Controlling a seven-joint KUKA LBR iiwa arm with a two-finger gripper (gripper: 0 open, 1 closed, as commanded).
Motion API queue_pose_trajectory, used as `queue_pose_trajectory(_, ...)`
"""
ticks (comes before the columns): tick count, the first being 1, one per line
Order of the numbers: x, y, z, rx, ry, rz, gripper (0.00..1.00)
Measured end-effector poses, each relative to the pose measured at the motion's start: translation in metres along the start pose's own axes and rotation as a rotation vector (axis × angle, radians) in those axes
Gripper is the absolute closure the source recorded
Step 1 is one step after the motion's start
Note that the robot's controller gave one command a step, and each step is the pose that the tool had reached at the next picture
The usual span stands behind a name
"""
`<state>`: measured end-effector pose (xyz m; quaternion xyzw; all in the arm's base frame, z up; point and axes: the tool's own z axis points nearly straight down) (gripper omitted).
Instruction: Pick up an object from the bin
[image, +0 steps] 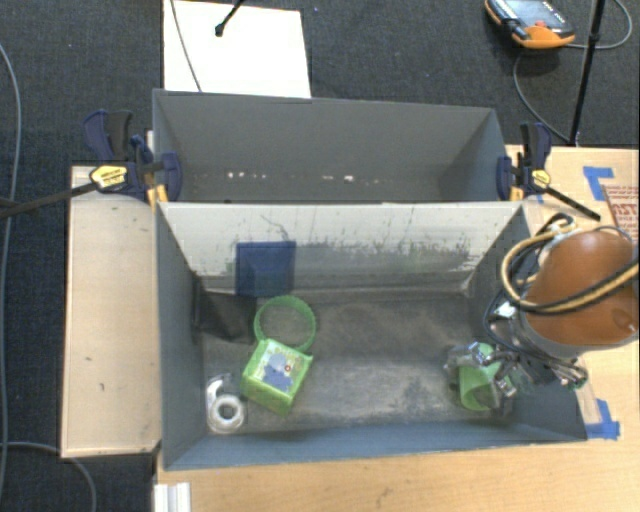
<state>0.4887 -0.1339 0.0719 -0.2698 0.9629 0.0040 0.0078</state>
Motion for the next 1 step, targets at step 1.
queue_pose_trajectory(1,0.0062,-0.0065,-0.19,-0.001,0.001,0.062,1.0)
